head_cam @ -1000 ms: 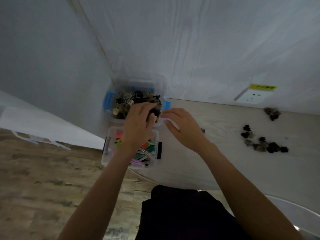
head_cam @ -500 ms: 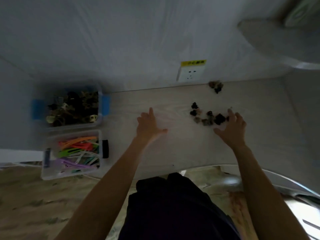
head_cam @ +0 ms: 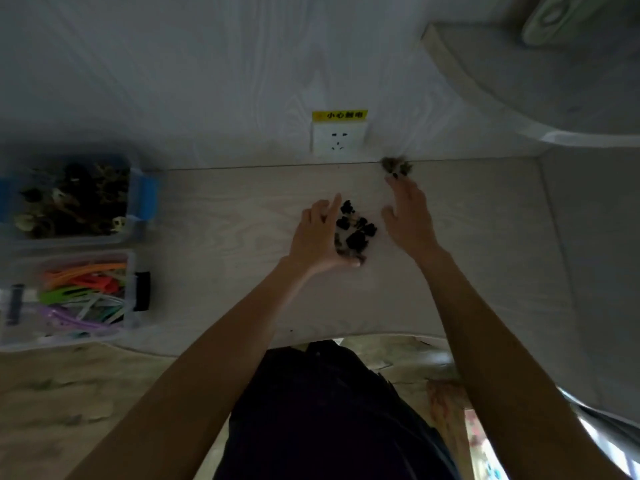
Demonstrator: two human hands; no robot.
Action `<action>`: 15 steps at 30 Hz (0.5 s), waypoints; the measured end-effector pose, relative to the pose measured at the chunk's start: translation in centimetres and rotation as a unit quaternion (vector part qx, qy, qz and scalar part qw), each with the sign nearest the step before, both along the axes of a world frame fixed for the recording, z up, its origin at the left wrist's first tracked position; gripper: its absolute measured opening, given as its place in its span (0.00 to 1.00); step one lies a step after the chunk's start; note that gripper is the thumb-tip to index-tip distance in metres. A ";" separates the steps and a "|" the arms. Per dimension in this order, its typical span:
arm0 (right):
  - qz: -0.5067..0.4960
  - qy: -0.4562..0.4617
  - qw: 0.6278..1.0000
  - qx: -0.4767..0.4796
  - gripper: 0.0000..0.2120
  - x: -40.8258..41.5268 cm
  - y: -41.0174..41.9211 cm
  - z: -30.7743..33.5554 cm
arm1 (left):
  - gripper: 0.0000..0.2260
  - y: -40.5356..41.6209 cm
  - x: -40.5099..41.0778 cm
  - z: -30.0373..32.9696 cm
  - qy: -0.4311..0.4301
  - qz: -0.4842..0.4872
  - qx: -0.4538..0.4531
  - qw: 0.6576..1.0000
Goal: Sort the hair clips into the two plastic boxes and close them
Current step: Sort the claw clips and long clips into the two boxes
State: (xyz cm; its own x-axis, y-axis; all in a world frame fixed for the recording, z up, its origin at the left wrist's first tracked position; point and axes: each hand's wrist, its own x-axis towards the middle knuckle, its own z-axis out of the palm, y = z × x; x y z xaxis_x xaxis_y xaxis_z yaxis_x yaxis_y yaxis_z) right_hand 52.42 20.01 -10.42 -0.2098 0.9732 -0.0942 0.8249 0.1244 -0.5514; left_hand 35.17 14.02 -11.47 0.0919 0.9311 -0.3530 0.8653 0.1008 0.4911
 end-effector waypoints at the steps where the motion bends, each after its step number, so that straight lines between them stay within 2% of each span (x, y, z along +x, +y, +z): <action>1: 0.006 -0.027 0.999 0.032 0.25 0.5 1.7 -0.1 | 0.57 0.1 0.2 -0.1 0.005 -0.002 0.006 1.000; 3: 0.020 -0.077 0.996 0.051 0.23 1.1 4.7 -0.6 | 0.55 0.2 0.3 -0.3 0.011 -0.016 0.013 1.000; 5: 0.038 -0.103 0.993 0.031 0.21 1.1 6.9 -1.4 | 0.53 0.2 0.4 -0.5 0.011 -0.029 0.015 0.999; 10: 0.065 -0.023 0.997 -0.025 0.18 1.1 6.6 -2.4 | 0.52 -0.5 0.6 -0.7 0.034 -0.042 0.027 0.998; 15: 0.082 -0.003 0.994 -0.070 0.20 1.9 0.4 -2.2 | 0.48 -1.1 0.3 -1.1 0.043 -0.050 0.039 0.997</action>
State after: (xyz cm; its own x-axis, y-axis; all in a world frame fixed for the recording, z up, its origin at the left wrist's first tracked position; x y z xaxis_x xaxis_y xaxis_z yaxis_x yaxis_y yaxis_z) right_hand 54.36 20.41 -12.63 -0.3643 0.9031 -0.2275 0.8028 0.1808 -0.5681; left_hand 35.50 12.92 -12.55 0.1579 0.9436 -0.2909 0.9084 -0.0233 0.4174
